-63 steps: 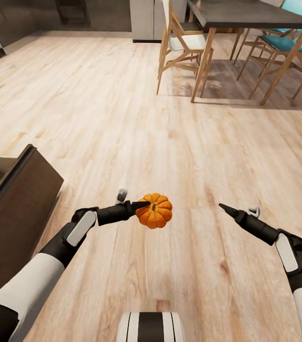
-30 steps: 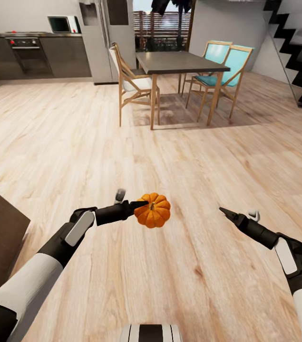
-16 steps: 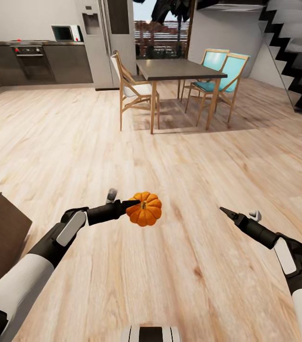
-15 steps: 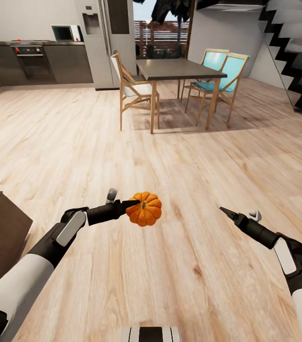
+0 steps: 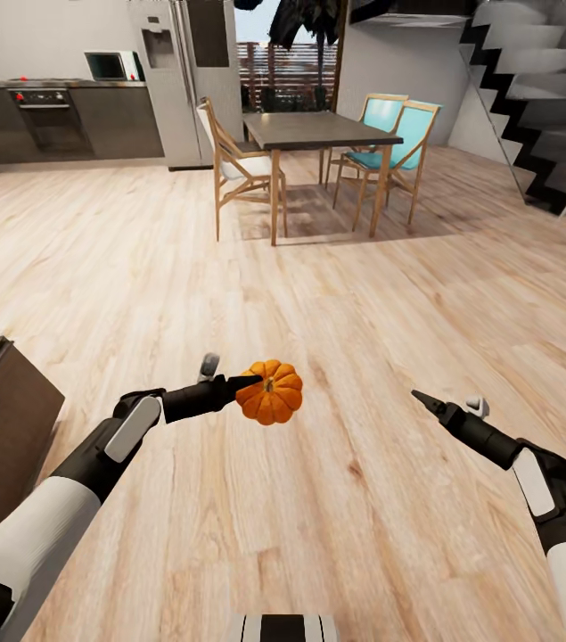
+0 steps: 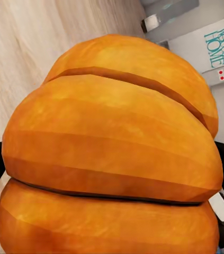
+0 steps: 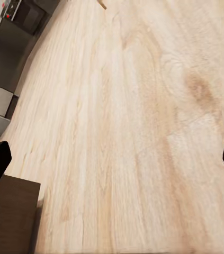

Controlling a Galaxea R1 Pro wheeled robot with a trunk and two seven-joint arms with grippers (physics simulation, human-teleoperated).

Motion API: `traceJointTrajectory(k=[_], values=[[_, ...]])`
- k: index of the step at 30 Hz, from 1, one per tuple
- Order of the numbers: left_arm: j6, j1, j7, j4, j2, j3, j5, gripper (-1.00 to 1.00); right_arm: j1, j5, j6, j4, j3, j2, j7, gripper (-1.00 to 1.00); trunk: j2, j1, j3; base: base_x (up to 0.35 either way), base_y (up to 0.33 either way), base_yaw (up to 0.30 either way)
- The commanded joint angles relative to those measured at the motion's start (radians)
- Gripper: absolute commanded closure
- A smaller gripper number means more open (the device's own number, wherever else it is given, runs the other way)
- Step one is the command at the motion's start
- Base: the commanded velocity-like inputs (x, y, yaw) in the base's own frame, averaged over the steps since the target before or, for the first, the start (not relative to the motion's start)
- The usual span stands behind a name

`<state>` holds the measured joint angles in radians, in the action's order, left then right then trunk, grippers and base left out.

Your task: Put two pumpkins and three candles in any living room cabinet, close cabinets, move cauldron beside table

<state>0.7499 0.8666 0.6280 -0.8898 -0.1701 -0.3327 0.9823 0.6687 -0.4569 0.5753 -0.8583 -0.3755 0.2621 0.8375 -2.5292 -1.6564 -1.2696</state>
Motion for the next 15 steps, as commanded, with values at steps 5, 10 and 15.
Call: traceJointTrajectory(k=[5,10,15], values=[[0.002,-0.001,0.001,-0.004,0.001,0.0,0.006,1.0,0.0,-0.001,0.001,0.002,0.0,0.0,0.001,-1.0,0.0,0.0,0.006,-0.024,0.0,-0.215],[0.002,-0.001,0.001,-0.002,0.001,0.0,0.006,1.0,0.0,-0.002,0.001,0.004,-0.001,0.0,0.002,-1.0,0.0,0.0,0.011,-0.001,0.0,-0.216],[0.002,-0.001,0.001,0.003,0.001,0.0,0.006,1.0,0.0,-0.002,0.001,0.021,-0.003,0.001,0.002,-1.0,0.0,0.0,0.017,0.0,0.0,-0.216]])
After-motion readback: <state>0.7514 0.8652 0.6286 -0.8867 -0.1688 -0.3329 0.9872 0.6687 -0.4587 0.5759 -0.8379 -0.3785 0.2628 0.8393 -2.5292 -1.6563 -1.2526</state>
